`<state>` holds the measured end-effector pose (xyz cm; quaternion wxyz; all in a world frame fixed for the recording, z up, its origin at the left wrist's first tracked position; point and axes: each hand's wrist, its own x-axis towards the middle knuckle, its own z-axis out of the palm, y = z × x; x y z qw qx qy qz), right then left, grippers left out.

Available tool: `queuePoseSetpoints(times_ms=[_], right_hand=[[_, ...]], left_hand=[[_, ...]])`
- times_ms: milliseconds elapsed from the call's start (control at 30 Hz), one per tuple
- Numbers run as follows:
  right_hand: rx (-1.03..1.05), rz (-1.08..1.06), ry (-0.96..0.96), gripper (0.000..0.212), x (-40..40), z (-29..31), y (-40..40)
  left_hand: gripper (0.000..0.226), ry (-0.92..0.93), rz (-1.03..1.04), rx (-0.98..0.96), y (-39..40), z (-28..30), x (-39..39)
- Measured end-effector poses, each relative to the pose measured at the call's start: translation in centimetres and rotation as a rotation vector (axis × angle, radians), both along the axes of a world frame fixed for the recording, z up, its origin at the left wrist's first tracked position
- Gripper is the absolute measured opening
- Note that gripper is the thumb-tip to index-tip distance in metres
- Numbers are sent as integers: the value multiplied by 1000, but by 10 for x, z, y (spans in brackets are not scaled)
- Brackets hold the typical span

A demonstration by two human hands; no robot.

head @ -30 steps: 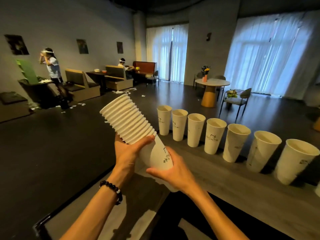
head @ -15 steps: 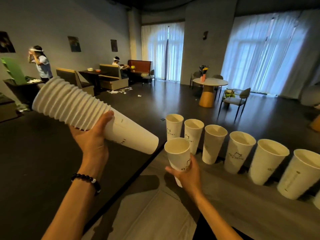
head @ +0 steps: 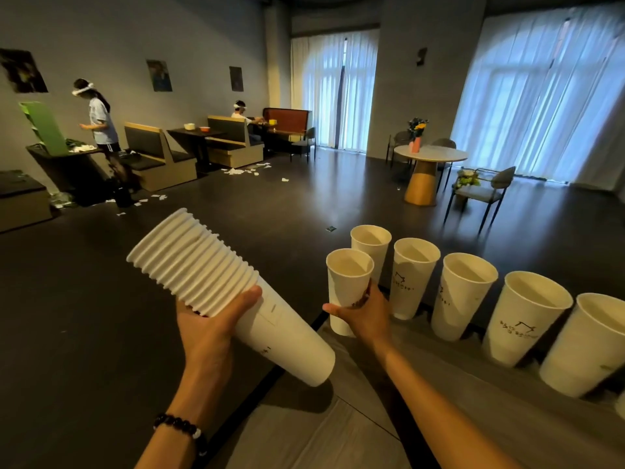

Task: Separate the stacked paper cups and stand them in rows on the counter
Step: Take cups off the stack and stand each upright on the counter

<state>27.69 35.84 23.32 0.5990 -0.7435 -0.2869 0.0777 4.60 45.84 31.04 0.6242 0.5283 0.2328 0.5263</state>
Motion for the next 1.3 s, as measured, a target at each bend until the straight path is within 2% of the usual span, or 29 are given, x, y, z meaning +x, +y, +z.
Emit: queuePoseSetpoints(times_ms=[167, 233, 267, 333, 367, 400, 467, 533, 600, 633, 733, 800, 900, 967, 1033, 1100, 1200, 1300], right_hand=[[-6, 25, 62, 92, -3, -1, 0], [-31, 12, 108, 93, -6, -6, -14], [-42, -33, 123, 83, -9, -6, -24], [-45, -97, 186, 53, -19, 4, -48], [-41, -52, 258, 43, -24, 13, -60], [-36, 42, 351, 42, -29, 25, -74], [-76, 285, 512, 50, -38, 48, -104], [-157, 406, 529, 46, -42, 61, -128], [-236, 472, 506, 19, -43, 66, -146], [-283, 501, 484, 12, -43, 66, -153], [-348, 524, 377, 36, -33, 63, -159], [-317, 499, 277, 55, -26, 57, -163], [-274, 345, 134, 84, -19, 45, -171], [-224, 240, 138, 86, -19, 41, -177], [-189, 200, 177, 84, -17, 37, -174], [-131, 174, 207, 83, -16, 35, -165], [-81, 95, 242, 83, -8, 28, -145], [-74, 65, 248, 87, 4, 16, -125]], left_hand=[[118, 32, -85, 14, -10, -1, 6], [103, 35, -132, 22, -17, -1, 12], [96, 32, -172, 21, -22, 0, 16], [101, 35, -242, 8, -31, 2, 26], [106, 40, -278, -10, -36, 4, 32], [108, 47, -322, -29, -44, 5, 40], [106, 45, -402, -62, -61, 7, 55], [109, 20, -434, -116, -72, 11, 66], [102, -8, -430, -162, -82, 13, 75], [97, -11, -418, -168, -86, 14, 78], [89, 21, -374, -86, -99, 22, 82], [90, 19, -330, -6, -104, 30, 82], [82, -101, -249, 1, -97, 51, 79], [81, -218, -190, -109, -83, 67, 75], [93, -326, -139, -247, -63, 77, 68], [97, -396, -119, -280, -44, 80, 61], [88, -369, -106, -274, -28, 72, 53], [93, -295, -149, -270, -24, 55, 50]])
